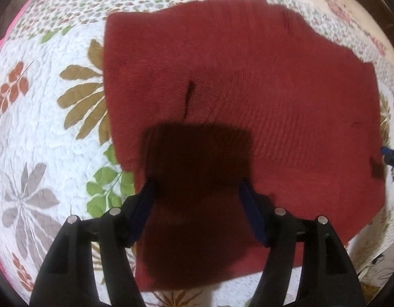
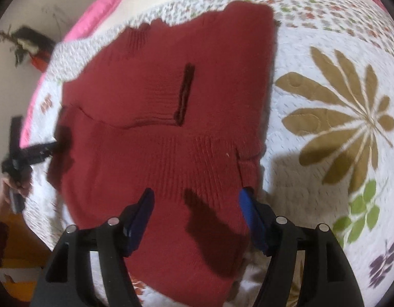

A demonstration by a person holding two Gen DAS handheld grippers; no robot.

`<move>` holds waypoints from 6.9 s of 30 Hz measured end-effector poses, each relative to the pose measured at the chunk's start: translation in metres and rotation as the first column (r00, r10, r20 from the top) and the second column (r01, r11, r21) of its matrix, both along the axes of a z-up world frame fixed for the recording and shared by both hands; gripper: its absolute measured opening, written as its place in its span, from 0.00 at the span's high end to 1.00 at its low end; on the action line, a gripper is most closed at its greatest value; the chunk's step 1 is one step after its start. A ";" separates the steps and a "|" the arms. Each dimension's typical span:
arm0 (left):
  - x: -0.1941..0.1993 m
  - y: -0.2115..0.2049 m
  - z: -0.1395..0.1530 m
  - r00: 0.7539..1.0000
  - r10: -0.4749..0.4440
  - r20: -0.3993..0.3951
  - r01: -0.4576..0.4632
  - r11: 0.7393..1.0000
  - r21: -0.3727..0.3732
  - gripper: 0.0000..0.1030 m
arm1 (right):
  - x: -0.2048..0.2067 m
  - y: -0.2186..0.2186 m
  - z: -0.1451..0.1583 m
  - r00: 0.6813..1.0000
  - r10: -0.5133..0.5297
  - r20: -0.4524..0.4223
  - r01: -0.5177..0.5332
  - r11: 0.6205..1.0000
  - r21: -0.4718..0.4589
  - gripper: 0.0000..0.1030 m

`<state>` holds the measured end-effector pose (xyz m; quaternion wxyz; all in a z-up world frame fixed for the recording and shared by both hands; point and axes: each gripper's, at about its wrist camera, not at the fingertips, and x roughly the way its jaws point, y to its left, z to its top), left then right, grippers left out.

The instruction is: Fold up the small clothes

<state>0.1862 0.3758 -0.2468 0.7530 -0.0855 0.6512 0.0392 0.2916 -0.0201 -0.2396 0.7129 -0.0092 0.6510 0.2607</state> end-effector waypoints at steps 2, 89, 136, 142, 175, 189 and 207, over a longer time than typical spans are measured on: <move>0.002 -0.005 -0.004 1.000 -0.015 -0.005 0.015 0.999 0.045 0.54 | -0.001 0.008 -0.005 0.999 0.035 -0.001 -0.035 0.999 -0.029 0.66; -0.007 0.023 0.083 0.928 0.128 0.351 -0.081 0.986 -0.145 0.91 | 0.025 -0.022 0.077 0.988 -0.049 0.149 0.018 0.979 0.203 0.93; -0.029 0.040 -0.010 0.985 0.173 -0.001 -0.172 0.975 -0.141 0.52 | -0.022 -0.037 -0.010 0.984 -0.158 -0.079 0.158 0.987 0.004 0.67; -0.028 0.048 0.003 0.979 0.201 0.021 -0.196 0.968 -0.159 0.88 | -0.024 -0.035 0.009 0.990 -0.133 -0.048 0.134 0.990 0.036 0.92; -0.020 0.067 0.065 0.964 0.159 0.212 -0.164 0.986 0.007 0.59 | 0.032 -0.032 0.053 0.972 -0.188 0.143 0.192 0.981 -0.015 0.63; 0.058 0.028 0.007 0.990 0.093 0.103 -0.085 0.993 -0.083 0.60 | 0.116 0.005 0.025 0.968 -0.196 0.157 0.201 0.979 -0.020 0.88; 0.032 0.019 0.040 0.981 0.083 0.174 -0.073 0.995 -0.062 0.51 | 0.063 -0.040 0.037 0.970 -0.234 0.071 0.231 0.972 0.048 0.57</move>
